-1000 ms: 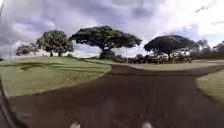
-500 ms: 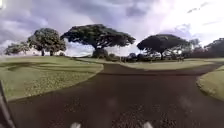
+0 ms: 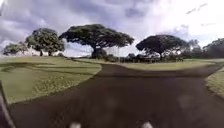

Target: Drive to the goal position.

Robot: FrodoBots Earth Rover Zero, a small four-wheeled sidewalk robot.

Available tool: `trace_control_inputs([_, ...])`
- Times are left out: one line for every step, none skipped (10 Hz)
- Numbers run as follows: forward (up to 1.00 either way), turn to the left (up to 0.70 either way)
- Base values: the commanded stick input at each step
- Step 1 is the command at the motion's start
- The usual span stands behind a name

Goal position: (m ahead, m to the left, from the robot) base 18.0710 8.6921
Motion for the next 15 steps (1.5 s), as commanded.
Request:
trace_control_inputs([0.7, 0.0])
trace_control_inputs([0.7, 0.0])
trace_control_inputs([0.7, 0.0])
trace_control_inputs([0.7, 0.0])
trace_control_inputs([0.7, 0.0])
trace_control_inputs([0.7, 0.0])
trace_control_inputs([0.7, 0.0])
trace_control_inputs([0.7, 0.0])
trace_control_inputs([0.7, 0.0])
trace_control_inputs([0.7, 0.0])
trace_control_inputs([0.7, 0.0])
trace_control_inputs([0.7, 0.0])
trace_control_inputs([0.7, 0.0])
trace_control_inputs([0.7, 0.0])
trace_control_inputs([0.7, 0.0])
